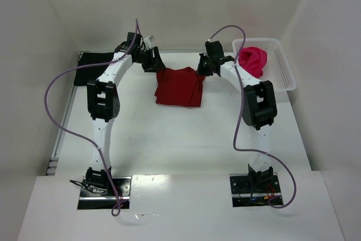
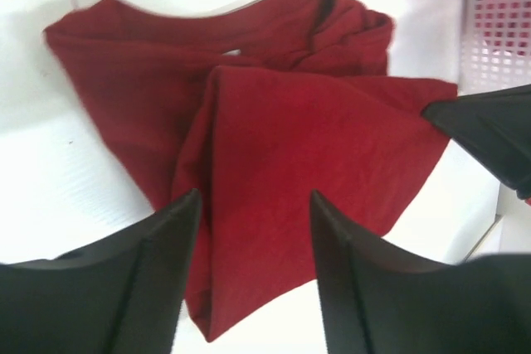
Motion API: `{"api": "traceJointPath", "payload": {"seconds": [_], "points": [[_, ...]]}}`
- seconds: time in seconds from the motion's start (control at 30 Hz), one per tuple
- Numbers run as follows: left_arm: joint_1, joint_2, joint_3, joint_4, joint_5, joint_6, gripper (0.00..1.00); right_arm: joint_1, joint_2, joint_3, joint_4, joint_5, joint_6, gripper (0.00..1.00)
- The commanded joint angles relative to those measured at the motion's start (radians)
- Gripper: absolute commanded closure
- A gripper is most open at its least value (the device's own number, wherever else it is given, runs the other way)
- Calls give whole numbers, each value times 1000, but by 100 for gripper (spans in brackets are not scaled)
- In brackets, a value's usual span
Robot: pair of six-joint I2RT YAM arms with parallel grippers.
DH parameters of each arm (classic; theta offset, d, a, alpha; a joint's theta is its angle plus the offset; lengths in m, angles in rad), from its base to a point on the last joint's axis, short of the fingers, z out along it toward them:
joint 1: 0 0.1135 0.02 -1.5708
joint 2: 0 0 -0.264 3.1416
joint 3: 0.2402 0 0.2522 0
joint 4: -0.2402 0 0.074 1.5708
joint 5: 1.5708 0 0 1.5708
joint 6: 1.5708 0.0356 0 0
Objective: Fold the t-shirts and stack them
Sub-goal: Fold the long partially folded tshirt into a neat square
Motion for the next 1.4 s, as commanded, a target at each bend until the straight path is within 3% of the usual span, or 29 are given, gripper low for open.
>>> {"api": "traceJointPath", "payload": {"seconds": [0.0, 0.03, 0.17, 0.33, 0.43, 0.63, 1.0, 1.23, 1.37], "points": [[21, 38, 25, -19, 10, 1, 36, -7, 44, 50, 52, 20, 3, 94], [30, 38, 25, -19, 10, 1, 28, -7, 56, 66, 52, 20, 3, 91], [41, 38, 25, -28, 1, 11, 23, -7, 108, 119, 41, 20, 3, 52], [41, -26, 5, -37, 23, 40, 21, -16, 137, 166, 32, 42, 3, 46], [41, -49, -25, -37, 61, 50, 20, -26, 137, 197, 11, 33, 3, 36], [41, -8, 6, -46, 178, 70, 21, -26, 114, 163, 2, 19, 3, 35], [23, 98, 86, -56, 159, 70, 25, -26, 102, 107, 9, -102, 35, 41], [-6, 224, 308, -158, 52, 70, 25, -26, 91, 77, 9, -99, 46, 42], [-6, 311, 437, -181, 69, 58, 25, -26, 67, 57, 29, -90, 55, 42]]}}
